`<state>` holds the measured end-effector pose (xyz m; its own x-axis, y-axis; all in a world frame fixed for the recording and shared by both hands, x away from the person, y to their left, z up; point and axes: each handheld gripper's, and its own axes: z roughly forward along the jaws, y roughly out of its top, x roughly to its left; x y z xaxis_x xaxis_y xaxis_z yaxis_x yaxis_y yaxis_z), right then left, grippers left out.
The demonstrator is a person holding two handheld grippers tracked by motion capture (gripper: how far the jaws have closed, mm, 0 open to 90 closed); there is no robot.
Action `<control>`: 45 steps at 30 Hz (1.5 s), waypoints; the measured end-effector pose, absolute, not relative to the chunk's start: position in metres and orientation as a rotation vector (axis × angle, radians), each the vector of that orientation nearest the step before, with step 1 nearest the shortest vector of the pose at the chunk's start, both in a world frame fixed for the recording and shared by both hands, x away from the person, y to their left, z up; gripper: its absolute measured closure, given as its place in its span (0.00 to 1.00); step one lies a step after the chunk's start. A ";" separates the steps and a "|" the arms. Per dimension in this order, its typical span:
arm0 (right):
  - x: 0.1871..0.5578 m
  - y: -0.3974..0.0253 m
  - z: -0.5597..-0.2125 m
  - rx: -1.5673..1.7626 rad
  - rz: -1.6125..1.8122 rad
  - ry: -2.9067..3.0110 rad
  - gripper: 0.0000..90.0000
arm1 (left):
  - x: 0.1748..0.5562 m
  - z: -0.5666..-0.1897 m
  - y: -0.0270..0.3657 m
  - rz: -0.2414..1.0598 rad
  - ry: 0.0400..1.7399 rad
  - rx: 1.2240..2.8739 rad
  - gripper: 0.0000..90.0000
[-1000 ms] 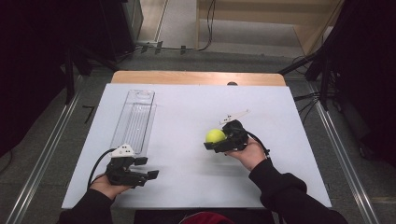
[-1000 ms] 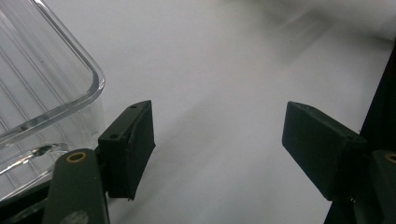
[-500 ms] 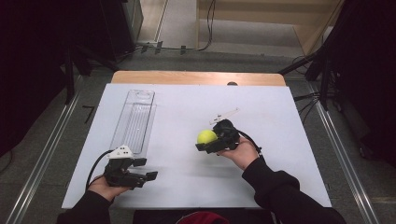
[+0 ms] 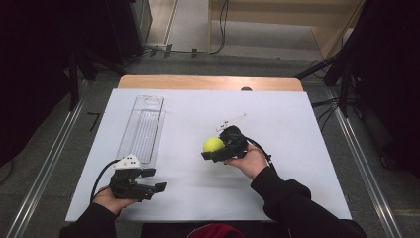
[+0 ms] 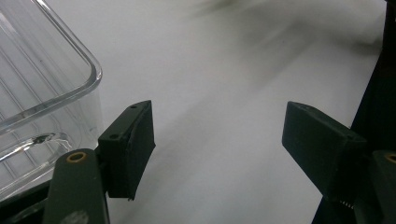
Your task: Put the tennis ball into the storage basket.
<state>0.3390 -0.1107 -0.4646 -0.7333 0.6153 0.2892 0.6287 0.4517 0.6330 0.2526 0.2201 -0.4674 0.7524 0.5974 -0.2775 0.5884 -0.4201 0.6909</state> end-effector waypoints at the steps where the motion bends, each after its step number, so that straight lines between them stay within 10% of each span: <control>1: 0.339 -0.109 -0.464 -1.137 -1.168 -2.662 0.25 | 0.252 -0.467 0.220 0.014 0.886 2.123 0.29; 45: 0.356 -0.070 -0.447 -1.106 -1.201 -2.643 0.25 | 0.254 -0.467 0.221 0.011 0.899 2.118 0.29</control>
<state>0.3561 -0.0700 -0.4473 -0.7462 0.5918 0.3049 0.6189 0.4479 0.6452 0.2544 0.2207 -0.4666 0.7454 0.6032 -0.2838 0.5961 -0.4124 0.6889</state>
